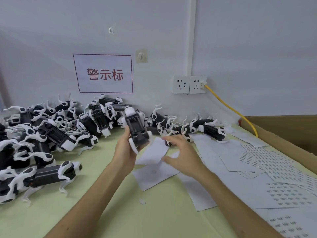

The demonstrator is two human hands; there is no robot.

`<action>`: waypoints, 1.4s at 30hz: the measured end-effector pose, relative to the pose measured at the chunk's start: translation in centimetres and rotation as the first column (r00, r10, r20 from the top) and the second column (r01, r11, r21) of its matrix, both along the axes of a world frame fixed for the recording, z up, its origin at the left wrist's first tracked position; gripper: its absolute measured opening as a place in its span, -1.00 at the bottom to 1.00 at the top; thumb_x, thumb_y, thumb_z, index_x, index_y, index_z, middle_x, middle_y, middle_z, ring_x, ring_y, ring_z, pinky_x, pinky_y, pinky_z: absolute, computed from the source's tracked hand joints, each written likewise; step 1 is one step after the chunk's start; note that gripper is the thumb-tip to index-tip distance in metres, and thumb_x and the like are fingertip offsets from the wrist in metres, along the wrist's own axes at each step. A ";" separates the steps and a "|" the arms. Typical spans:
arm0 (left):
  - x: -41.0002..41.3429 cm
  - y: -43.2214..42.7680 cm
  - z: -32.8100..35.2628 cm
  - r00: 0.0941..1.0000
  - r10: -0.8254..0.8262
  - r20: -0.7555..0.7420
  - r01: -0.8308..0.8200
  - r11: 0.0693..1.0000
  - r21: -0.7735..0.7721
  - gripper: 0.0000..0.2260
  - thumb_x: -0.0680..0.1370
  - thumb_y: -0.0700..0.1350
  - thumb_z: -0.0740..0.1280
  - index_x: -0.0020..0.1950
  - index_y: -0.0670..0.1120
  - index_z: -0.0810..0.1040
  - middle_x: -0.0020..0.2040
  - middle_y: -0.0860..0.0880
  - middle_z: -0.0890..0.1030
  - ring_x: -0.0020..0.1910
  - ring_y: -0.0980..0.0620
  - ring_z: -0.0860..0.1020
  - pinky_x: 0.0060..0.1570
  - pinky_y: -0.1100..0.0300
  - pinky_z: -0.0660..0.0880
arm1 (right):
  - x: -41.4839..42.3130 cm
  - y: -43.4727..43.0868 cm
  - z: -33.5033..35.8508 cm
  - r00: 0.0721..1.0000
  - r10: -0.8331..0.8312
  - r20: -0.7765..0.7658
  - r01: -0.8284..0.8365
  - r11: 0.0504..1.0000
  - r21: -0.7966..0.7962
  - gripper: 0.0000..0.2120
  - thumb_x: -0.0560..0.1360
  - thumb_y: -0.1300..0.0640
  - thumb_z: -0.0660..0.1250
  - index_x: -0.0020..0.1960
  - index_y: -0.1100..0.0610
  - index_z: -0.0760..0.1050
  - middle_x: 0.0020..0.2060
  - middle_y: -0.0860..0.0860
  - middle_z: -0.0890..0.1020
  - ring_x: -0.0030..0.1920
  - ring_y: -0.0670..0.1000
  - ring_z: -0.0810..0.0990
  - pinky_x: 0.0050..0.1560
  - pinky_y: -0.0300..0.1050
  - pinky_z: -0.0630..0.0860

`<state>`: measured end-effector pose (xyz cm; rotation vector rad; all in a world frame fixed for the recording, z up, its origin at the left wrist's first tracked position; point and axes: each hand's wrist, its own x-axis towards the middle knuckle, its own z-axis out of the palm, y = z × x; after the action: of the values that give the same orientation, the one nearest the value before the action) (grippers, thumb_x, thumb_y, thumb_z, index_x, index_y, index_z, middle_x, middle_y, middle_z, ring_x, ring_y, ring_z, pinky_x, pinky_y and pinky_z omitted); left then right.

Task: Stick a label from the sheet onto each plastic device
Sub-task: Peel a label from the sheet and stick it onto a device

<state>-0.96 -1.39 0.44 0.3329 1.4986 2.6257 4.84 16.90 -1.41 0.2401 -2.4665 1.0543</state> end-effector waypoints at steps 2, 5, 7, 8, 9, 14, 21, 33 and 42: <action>-0.4 -0.4 0.1 0.997 0.060 0.049 -0.061 0.998 0.015 -0.63 0.73 0.13 0.07 0.13 0.00 0.61 -0.10 0.05 0.75 -0.11 0.12 0.69 -0.02 0.15 0.53 | -0.3 -0.2 -1.2 0.995 -0.022 0.096 -0.005 0.962 0.273 -0.30 0.42 0.00 0.50 0.50 -0.07 0.34 0.45 -0.06 0.34 0.43 -0.01 0.32 0.43 -0.02 0.26; -0.7 -0.8 0.3 0.993 0.090 0.081 -0.091 0.996 0.009 -0.64 0.73 0.15 0.03 0.07 0.07 0.59 -0.15 0.13 0.74 -0.17 0.21 0.67 0.00 0.16 0.44 | -1.1 -0.8 -2.6 0.990 -0.040 0.137 -0.022 0.906 0.422 -0.50 0.52 -0.05 0.36 0.45 -0.14 0.41 0.50 -0.12 0.33 0.49 -0.02 0.24 0.41 -0.01 0.17; -0.7 -1.0 0.4 0.994 0.082 0.070 -0.083 0.996 0.011 -0.62 0.73 0.17 0.02 0.12 0.08 0.59 -0.06 0.13 0.74 -0.13 0.23 0.68 0.01 0.17 0.42 | -1.3 -1.0 -2.4 0.997 -0.067 0.027 0.052 0.923 0.381 -0.76 0.57 0.04 0.33 0.20 -0.09 0.64 0.25 -0.13 0.61 0.28 -0.04 0.50 0.29 -0.09 0.35; -0.8 -1.2 0.5 0.994 0.082 0.072 -0.084 0.996 0.024 -0.62 0.72 0.18 0.02 0.16 0.07 0.58 0.02 0.10 0.73 -0.07 0.22 0.67 0.00 0.18 0.42 | -1.3 -0.9 -2.1 0.994 -0.109 -0.032 0.113 0.954 0.277 -0.82 0.58 0.09 0.33 0.09 -0.05 0.68 0.05 -0.14 0.70 0.10 -0.06 0.61 0.19 -0.09 0.46; -0.9 -1.2 0.5 0.993 0.084 0.081 -0.088 0.995 0.041 -0.62 0.72 0.19 0.04 0.21 0.06 0.57 0.09 0.07 0.71 0.00 0.18 0.65 -0.01 0.19 0.42 | -1.3 -0.7 -1.6 0.986 -0.157 -0.054 0.163 0.977 0.139 -0.83 0.57 0.13 0.33 0.01 -0.03 0.69 -0.12 -0.14 0.72 -0.06 -0.08 0.64 0.06 -0.08 0.53; -1.1 -1.5 0.4 0.993 0.106 0.045 -0.106 0.994 0.012 -0.57 0.66 0.24 0.13 -0.11 -0.08 0.53 -0.38 -0.04 0.49 -0.44 0.06 0.35 -0.32 0.18 0.16 | -0.9 0.5 -0.6 0.999 0.049 0.005 -0.048 0.991 -0.124 -0.54 0.42 0.03 0.54 0.29 -0.10 0.54 0.22 -0.22 0.58 0.19 -0.19 0.53 0.17 -0.30 0.41; -1.1 -2.0 0.4 0.993 0.102 0.068 -0.101 0.995 -0.016 -0.79 0.56 0.12 0.38 -0.07 -0.01 0.57 -0.27 0.08 0.61 -0.24 0.12 0.51 -0.20 0.24 0.34 | -1.2 -1.7 -1.0 0.987 -0.135 -0.088 0.144 0.984 0.108 -0.60 0.58 0.13 0.34 -0.40 0.01 0.32 -0.47 -0.08 0.43 -0.32 0.00 0.40 -0.22 -0.10 0.35; -0.5 -1.3 0.6 1.000 -0.011 0.016 0.014 0.981 -0.196 -0.68 0.63 0.06 0.32 0.12 -0.17 0.69 0.11 -0.09 0.69 0.03 -0.06 0.58 0.09 0.06 0.40 | 0.3 0.8 3.0 0.976 0.215 -0.023 -0.107 0.388 -0.915 -0.82 0.62 0.20 0.29 -0.16 0.14 0.50 -0.46 -0.02 0.45 -0.57 -0.09 0.33 -0.56 -0.27 0.30; -1.5 -1.6 0.2 0.912 0.398 0.098 -0.384 0.914 -0.131 -0.84 0.54 0.04 0.48 0.01 0.01 0.59 -0.12 0.04 0.66 -0.21 0.08 0.57 -0.32 0.27 0.44 | -0.9 3.3 1.6 0.971 0.011 0.238 0.194 0.542 -0.818 -0.56 0.58 0.33 0.31 0.43 0.19 0.38 0.20 0.16 0.60 0.16 0.12 0.63 0.06 -0.10 0.53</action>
<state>-2.44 -2.98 0.65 -0.1587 1.8193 2.7689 3.90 20.20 0.14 -0.3375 -1.7866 2.1584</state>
